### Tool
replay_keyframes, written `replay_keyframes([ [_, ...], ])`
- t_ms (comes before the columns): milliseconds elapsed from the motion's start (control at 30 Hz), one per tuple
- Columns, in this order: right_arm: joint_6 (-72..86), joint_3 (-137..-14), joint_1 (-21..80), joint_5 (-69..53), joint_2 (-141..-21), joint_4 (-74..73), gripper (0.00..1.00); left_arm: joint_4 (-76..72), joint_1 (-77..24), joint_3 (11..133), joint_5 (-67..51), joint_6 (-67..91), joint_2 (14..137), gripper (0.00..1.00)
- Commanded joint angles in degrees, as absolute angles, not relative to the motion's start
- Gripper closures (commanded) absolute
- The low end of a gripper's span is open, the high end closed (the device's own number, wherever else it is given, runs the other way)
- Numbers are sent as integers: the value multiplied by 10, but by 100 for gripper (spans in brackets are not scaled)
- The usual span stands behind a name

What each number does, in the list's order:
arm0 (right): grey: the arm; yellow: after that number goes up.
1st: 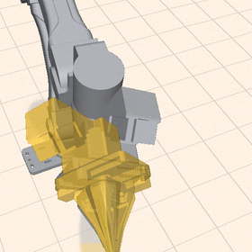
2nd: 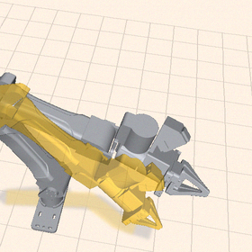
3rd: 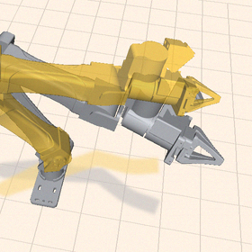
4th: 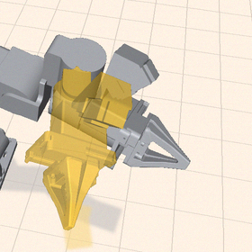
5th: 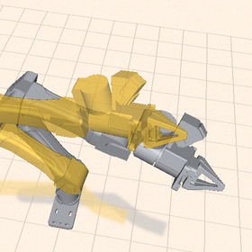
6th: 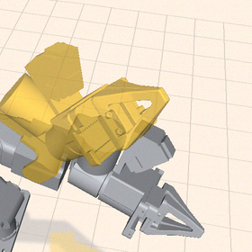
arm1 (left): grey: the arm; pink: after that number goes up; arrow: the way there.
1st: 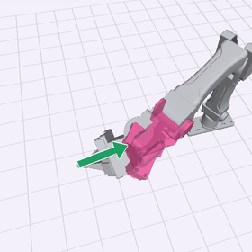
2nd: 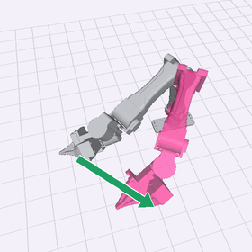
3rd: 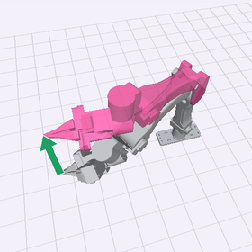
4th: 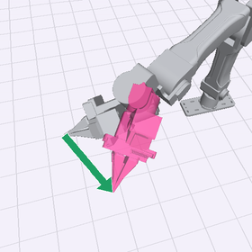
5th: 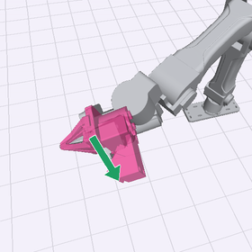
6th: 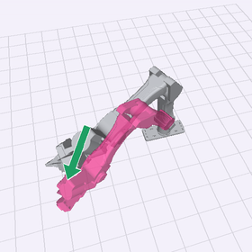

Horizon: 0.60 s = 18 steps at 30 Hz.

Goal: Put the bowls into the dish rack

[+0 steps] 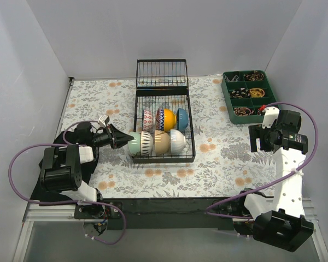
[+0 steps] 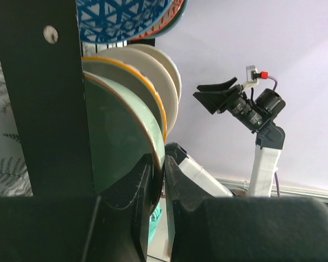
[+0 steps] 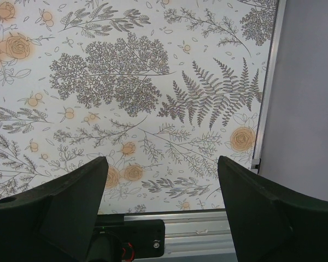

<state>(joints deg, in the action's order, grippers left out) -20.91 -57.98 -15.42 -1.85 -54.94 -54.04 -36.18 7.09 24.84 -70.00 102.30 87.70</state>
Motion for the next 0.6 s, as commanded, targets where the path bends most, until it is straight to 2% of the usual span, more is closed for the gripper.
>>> replay_keyframes([
  [0, -201, -578, -157, -30, -537, -537, 11, -326, 81, 283, -681, 1006, 889, 100],
  [67, -203, -573, -157, -29, -535, -536, 11, -309, 79, 307, -684, 996, 894, 97],
  [167, -204, -567, -157, -30, -530, -534, 11, -273, 79, 340, -694, 973, 896, 74],
  [267, -204, -565, -157, -30, -528, -534, 11, -197, 79, 382, -689, 913, 882, 61],
  [333, -206, -563, -157, -32, -526, -533, 11, -126, 79, 410, -671, 855, 875, 56],
  [500, -208, -565, -157, -40, -526, -530, 10, -4, 77, 510, -636, 764, 860, 52],
  [567, -214, -571, -157, -44, -532, -531, 10, 102, 78, 544, -589, 697, 852, 49],
])
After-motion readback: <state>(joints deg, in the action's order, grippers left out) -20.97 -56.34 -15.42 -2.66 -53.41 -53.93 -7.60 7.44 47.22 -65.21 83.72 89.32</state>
